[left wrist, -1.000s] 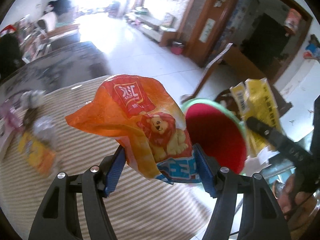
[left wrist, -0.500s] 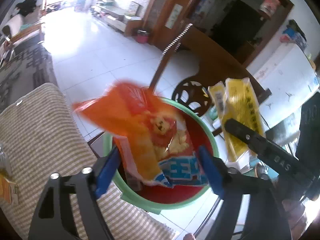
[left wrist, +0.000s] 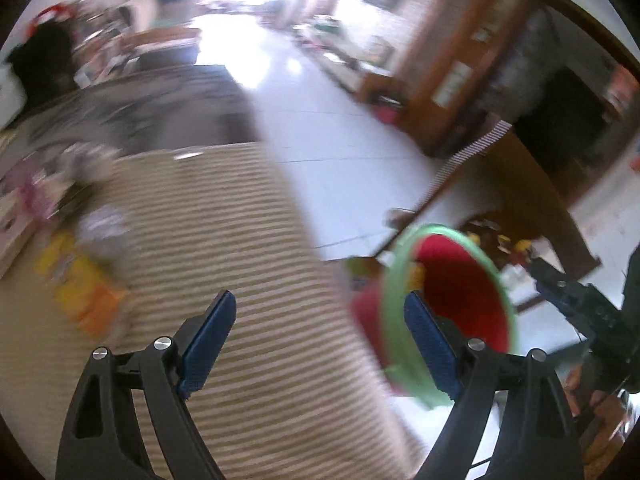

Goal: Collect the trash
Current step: 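Grasp the pink milk carton with the left gripper while the right gripper grasps the yellow iced-tea carton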

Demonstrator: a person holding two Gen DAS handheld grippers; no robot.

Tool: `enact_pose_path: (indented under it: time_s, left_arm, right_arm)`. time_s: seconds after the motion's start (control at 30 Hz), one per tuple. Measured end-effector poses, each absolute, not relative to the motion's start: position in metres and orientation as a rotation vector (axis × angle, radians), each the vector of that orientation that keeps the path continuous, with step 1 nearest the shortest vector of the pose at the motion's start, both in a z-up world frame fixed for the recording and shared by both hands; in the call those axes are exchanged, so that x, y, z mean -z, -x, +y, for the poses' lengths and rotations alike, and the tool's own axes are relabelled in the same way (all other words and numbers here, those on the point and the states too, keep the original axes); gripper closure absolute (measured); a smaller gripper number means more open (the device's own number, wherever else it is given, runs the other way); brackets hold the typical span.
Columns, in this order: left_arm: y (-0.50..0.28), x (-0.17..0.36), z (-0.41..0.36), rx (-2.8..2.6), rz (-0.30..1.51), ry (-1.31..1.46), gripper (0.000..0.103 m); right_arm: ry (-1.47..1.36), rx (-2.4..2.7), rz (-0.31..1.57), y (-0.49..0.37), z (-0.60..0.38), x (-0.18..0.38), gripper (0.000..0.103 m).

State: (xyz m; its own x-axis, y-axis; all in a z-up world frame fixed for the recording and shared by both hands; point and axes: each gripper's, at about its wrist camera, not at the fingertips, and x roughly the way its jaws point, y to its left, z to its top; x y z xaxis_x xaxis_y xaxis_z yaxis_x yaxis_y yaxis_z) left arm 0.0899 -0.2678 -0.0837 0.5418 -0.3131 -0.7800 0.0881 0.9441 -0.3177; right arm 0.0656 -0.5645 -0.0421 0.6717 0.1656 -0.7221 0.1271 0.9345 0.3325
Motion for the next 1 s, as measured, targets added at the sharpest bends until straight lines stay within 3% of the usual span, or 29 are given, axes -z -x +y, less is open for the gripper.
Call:
enact_pose_path:
  time_s: [0.33, 0.57, 0.83, 1.0]
  left_arm:
    - [-0.055, 0.105, -0.1, -0.074, 0.956, 0.36, 0.021]
    - [-0.047, 0.09, -0.001, -0.183, 0.901, 0.194, 0.021]
    - [-0.065, 0.082, 0.064, -0.125, 0.895, 0.1, 0.021]
    - [-0.11, 0.097, 0.068, -0.041, 0.927, -0.024, 0.02]
  right_arm:
    - [-0.173, -0.374, 1.002, -0.105, -0.379, 0.072, 0.033]
    - [0.075, -0.519, 1.135, -0.135, -0.228, 0.119, 0.028]
    - [0.202, -0.444, 1.199, -0.157, -0.151, 0.159, 0.027]
    - [0.209, -0.437, 1.204, -0.145, -0.145, 0.154, 0.041]
